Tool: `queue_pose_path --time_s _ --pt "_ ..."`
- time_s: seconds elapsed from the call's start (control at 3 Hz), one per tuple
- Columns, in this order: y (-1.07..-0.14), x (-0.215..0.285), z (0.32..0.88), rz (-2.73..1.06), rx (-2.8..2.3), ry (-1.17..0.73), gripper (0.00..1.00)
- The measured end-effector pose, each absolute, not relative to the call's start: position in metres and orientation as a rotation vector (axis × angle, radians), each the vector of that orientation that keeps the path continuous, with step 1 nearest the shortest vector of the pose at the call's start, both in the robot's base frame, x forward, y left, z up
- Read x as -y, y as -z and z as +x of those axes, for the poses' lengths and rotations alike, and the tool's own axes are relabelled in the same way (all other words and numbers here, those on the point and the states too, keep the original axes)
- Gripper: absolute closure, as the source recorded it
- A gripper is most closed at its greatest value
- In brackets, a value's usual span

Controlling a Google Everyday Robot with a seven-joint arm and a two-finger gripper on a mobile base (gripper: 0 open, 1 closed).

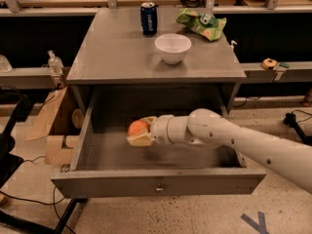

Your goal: Place orange into top drawer

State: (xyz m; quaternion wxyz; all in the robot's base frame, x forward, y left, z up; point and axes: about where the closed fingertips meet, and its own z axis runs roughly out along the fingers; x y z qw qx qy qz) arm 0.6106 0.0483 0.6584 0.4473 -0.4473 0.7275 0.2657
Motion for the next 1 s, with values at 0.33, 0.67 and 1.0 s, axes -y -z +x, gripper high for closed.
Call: queue_pose_path --time_s 0.33,0.67,1.0 --pt "-0.650 -0.038 0.633 -1.174 -1.825 -0.681 1.00" --pt "-0.635 -0.035 0.639 -1.177 -1.833 -0.725 1.00" --pt "-0.633 -0.037 0.639 -1.178 -1.832 -0.733 0.86"
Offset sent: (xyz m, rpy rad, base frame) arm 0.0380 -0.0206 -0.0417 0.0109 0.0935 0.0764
